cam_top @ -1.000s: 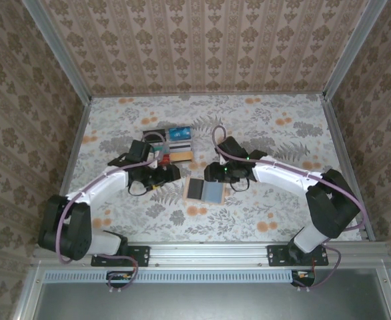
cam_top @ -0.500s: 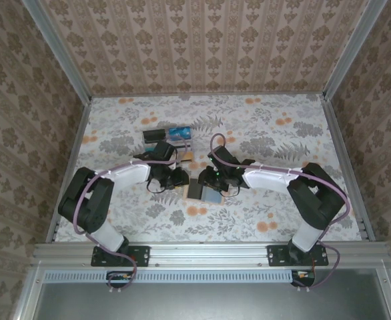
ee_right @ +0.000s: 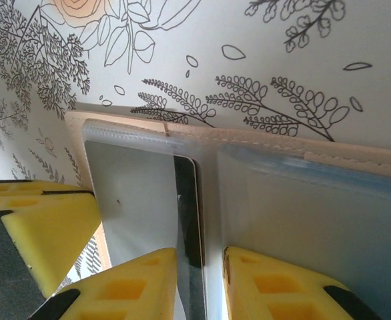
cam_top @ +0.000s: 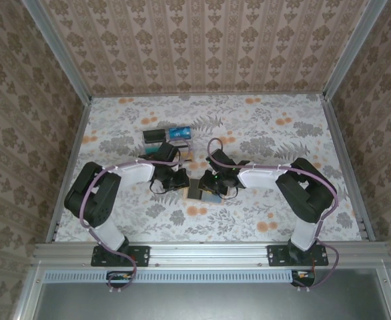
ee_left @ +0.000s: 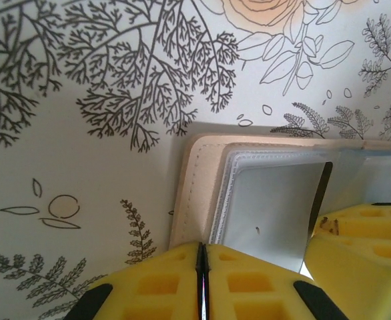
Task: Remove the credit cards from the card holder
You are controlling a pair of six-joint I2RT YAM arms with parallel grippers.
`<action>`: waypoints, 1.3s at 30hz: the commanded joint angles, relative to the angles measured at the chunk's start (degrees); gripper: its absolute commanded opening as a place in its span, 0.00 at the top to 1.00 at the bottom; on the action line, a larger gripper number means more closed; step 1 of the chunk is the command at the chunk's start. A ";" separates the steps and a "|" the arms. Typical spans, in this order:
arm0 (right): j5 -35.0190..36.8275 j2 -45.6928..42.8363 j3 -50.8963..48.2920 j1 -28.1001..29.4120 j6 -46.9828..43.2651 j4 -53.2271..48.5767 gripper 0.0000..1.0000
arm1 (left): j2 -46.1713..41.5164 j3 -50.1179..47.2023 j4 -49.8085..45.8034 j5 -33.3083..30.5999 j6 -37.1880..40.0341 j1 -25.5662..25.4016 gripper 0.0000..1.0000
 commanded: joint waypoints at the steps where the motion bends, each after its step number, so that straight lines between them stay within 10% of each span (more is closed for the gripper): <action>1: -1.85 1.28 0.84 -0.25 -1.62 0.47 0.72 | 1.44 -0.99 -0.22 0.23 -0.70 -0.52 0.89; 39: -5.24 -5.93 -8.58 -3.86 -7.29 6.13 1.00 | 2.80 -0.75 -2.66 -1.79 0.26 -1.21 0.89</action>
